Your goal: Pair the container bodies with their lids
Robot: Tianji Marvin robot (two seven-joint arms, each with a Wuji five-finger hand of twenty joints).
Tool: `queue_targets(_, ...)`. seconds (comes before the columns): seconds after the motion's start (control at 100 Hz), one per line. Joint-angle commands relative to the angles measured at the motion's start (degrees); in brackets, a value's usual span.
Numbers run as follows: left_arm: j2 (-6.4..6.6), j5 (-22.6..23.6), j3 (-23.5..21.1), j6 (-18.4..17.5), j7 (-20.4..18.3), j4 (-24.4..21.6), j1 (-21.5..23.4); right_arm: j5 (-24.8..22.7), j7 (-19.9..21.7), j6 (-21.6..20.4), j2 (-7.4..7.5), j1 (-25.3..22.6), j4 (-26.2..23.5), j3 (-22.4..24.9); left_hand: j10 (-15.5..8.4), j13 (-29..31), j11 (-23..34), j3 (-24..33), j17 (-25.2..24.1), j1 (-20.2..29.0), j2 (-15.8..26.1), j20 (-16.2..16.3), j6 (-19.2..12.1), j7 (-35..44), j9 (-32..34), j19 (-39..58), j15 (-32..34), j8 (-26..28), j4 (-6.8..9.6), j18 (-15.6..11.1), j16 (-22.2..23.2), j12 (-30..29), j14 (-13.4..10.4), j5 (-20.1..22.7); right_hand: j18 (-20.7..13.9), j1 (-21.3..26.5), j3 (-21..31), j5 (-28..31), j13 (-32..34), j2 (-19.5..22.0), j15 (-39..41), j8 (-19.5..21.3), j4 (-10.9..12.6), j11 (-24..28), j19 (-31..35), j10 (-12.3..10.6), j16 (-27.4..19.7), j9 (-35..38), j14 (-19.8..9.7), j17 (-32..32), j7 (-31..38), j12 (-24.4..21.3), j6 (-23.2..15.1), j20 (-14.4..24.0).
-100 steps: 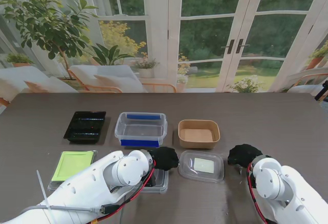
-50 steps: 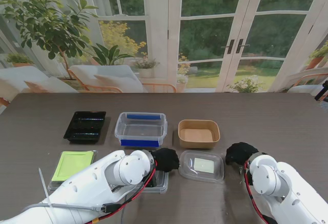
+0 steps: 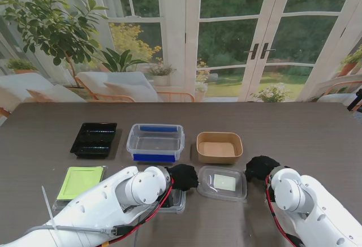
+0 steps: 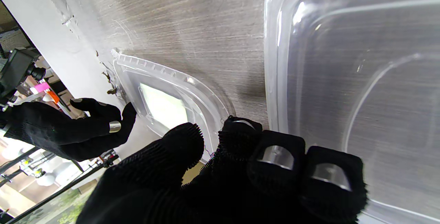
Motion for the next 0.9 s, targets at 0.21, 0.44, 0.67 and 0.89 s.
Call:
queue_targets(0.21,-0.18,-0.5,-0.5,-0.1,-1.0,-0.1,0.8,0.6,1.8,0.5,-0.36,-0.3,2.2,-2.1,0.6,2.3,1.5,-0.8,3.1,-0.5,1.9,-1.0,1.6,0.7,1.3,9.8,4.8,0.7,-1.89,-2.6,-0.5,1.6,-1.3,0.6,-1.2,-1.7,2.0,-2.3,0.6,1.5,1.2,-5.1,1.9,1.9,0.9,-1.1,-0.2,-1.6,-0.3,6.2,-10.6,1.2,3.6,2.1)
queue_targets(0.44,-0.22,-0.9,-0.9,-0.4,-0.8,0.0,1.2,3.2,1.5,0.4,-0.64,-0.6,2.1,-1.9,0.6,2.0,1.5,-1.0,3.1,-0.4,2.0,-1.0,1.4,0.7,1.3,9.9,4.7,0.7,-1.91,-2.6,-0.5,1.6,-1.1,0.8,-1.3,-1.5,2.0,-2.4,0.4,1.6,1.1,-5.2,2.0,1.7,0.7,-0.9,-0.2,-1.9,0.0,5.9,-10.6,1.1,3.4,2.1)
queue_targets(0.67,-0.12,-1.1,-1.7,-0.9,-0.5,-0.4,2.0,6.9,0.9,0.3,-1.09,-0.9,2.1,-1.3,0.8,1.8,1.3,-1.1,2.8,-0.4,2.0,-1.1,1.5,0.7,1.1,9.7,4.6,0.7,-1.93,-2.5,-0.5,1.6,-0.7,0.8,-1.0,-1.2,1.8,-2.9,0.0,1.7,0.9,-5.2,1.9,1.5,0.5,-0.5,-0.1,-2.2,0.4,5.2,-10.6,1.0,3.5,2.2)
queue_targets(0.89,0.11,-1.1,-3.0,-1.5,-0.1,-1.5,3.4,9.9,0.4,0.5,-1.48,-2.0,1.1,-0.1,1.0,1.8,1.3,-1.2,2.6,-0.3,2.0,-1.0,1.5,0.7,1.1,9.5,4.6,0.7,-1.95,-2.3,-0.4,1.6,-0.6,0.8,-0.6,-0.9,1.8,-3.2,-0.3,1.6,0.8,-5.1,1.8,1.4,0.3,0.0,-0.1,-2.4,0.9,4.7,-10.4,0.8,3.7,2.4)
